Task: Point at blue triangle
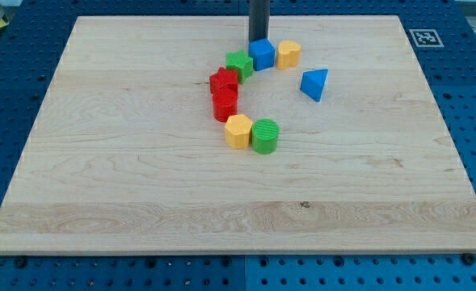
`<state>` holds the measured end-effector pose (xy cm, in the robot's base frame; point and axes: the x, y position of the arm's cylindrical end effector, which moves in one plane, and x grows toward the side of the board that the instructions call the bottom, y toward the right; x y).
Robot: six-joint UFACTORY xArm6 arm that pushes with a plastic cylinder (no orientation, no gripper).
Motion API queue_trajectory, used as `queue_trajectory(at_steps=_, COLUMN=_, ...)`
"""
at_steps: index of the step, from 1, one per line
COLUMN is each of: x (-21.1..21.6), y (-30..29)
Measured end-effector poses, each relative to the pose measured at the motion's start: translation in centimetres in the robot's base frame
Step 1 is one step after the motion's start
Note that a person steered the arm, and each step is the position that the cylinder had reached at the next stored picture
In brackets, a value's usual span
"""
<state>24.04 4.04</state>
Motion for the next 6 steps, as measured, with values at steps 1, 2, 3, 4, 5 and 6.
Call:
queue_trajectory(at_steps=1, x=-3.6, y=4.7)
queue_trajectory(at_steps=2, x=-3.6, y=11.3)
queue_trajectory(at_steps=3, x=-2.3, y=14.8)
queue_trajectory(at_steps=4, x=1.5, y=14.4)
queue_trajectory(at_steps=5, x=3.8, y=13.2)
queue_trajectory(at_steps=6, x=5.8, y=11.8)
